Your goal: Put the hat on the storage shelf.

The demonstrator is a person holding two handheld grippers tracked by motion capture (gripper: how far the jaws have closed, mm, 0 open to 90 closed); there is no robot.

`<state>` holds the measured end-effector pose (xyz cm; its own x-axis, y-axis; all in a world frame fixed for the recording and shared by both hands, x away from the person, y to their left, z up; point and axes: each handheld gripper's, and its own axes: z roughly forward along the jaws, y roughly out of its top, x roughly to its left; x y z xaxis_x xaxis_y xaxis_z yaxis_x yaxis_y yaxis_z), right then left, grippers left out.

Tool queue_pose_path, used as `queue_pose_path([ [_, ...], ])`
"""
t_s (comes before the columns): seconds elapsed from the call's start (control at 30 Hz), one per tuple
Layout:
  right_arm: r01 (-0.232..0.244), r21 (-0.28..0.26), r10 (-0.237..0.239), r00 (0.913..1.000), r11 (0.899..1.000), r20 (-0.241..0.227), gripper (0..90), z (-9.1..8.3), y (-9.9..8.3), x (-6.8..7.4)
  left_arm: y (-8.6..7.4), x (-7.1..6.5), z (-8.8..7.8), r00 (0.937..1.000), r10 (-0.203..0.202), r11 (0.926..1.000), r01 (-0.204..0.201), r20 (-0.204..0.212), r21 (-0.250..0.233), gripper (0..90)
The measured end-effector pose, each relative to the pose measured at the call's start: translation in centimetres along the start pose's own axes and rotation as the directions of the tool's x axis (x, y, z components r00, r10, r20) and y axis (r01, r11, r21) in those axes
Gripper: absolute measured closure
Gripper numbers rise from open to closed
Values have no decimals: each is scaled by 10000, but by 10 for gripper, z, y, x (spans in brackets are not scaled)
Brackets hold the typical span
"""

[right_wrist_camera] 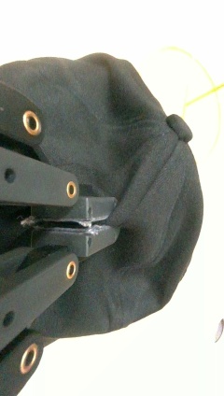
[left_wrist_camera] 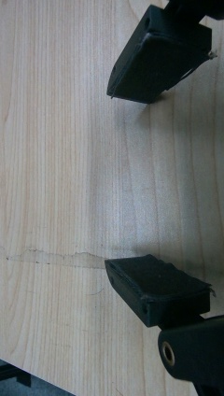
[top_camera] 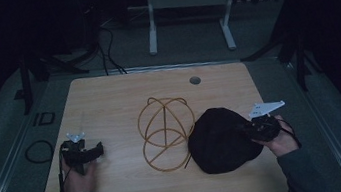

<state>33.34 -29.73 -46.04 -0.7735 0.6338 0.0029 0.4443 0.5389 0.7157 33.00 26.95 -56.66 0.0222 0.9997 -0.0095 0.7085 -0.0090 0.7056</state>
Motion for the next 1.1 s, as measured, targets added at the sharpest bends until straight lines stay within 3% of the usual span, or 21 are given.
queue_pose_path([
  [0.2,-313,-76,310,9986,9995,-422,871,-3,0,-3,0,0,0,10000,0,10000,0,0,-1,147],
  [0.43,-1050,-664,994,9916,9922,-832,872,-10,-3,-10,0,0,0,10000,-3,10000,3,0,-2,148],
  [1.1,-973,-1115,869,9917,9890,-951,872,-24,6,-12,0,0,0,10000,0,10000,0,1,-2,147],
])
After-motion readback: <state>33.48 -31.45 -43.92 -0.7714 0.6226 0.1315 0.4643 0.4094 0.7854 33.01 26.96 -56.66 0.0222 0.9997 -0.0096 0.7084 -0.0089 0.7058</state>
